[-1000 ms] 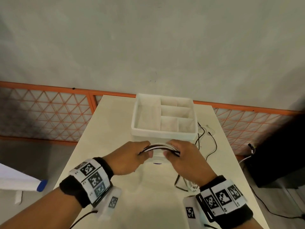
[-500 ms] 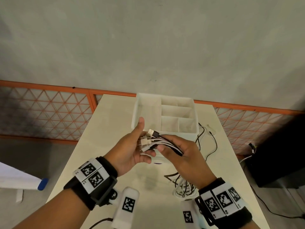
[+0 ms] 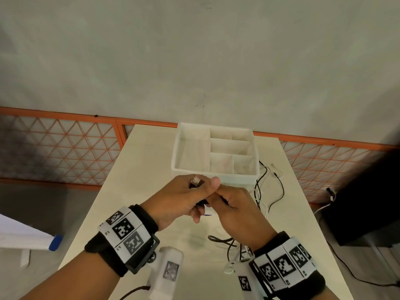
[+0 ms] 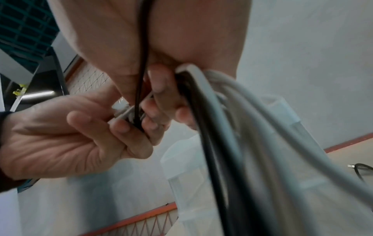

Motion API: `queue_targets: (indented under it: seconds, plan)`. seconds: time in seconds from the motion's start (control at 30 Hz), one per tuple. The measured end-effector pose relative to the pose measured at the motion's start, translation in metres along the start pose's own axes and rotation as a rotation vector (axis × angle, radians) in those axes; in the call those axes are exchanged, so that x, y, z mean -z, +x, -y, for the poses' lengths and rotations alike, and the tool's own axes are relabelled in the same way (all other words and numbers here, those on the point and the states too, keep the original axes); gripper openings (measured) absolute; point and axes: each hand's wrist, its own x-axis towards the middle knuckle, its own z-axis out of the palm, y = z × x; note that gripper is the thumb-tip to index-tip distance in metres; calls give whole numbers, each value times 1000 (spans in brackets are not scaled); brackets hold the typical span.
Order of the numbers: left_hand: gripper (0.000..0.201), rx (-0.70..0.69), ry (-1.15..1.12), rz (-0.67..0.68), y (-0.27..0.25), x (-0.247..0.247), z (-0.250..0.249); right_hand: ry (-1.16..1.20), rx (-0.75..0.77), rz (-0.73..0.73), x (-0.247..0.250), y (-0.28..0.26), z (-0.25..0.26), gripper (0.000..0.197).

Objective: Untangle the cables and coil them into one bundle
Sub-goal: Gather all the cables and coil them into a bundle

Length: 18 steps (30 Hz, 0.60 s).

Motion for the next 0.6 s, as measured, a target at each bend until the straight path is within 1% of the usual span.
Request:
queue_targets:
  seconds: [0.07,0.13,0.2,0.27,0.3,0.33,0.4,0.5,0.6]
  plan:
    - [47,-12,21,-58,2,-3,5,-49,-16,21,-2,0,-1,30]
    - [48,24,2,-157,5,-6,9,-102,-2,49,-5,0,0,31]
    - [42,71,-29,-262,10,-7,12,-81,-1,58,-6,0,1,34]
    - [33,100,-71,-338,12,-6,12,-34,-43,15,-5,-1,2,38]
    - [30,103,-103,-348,12,-6,11,-13,-59,-12,-5,-1,2,36]
    - [29,97,-135,-334,12,-6,10,-1,-60,-25,-5,-1,2,34]
    - [28,80,-172,-264,11,-8,7,-18,-24,-12,-8,0,2,32]
    - [31,81,-176,-188,11,-9,5,-53,23,1,-11,2,0,34]
    - [35,106,-215,-129,8,-4,4,-9,54,-12,-9,0,0,36]
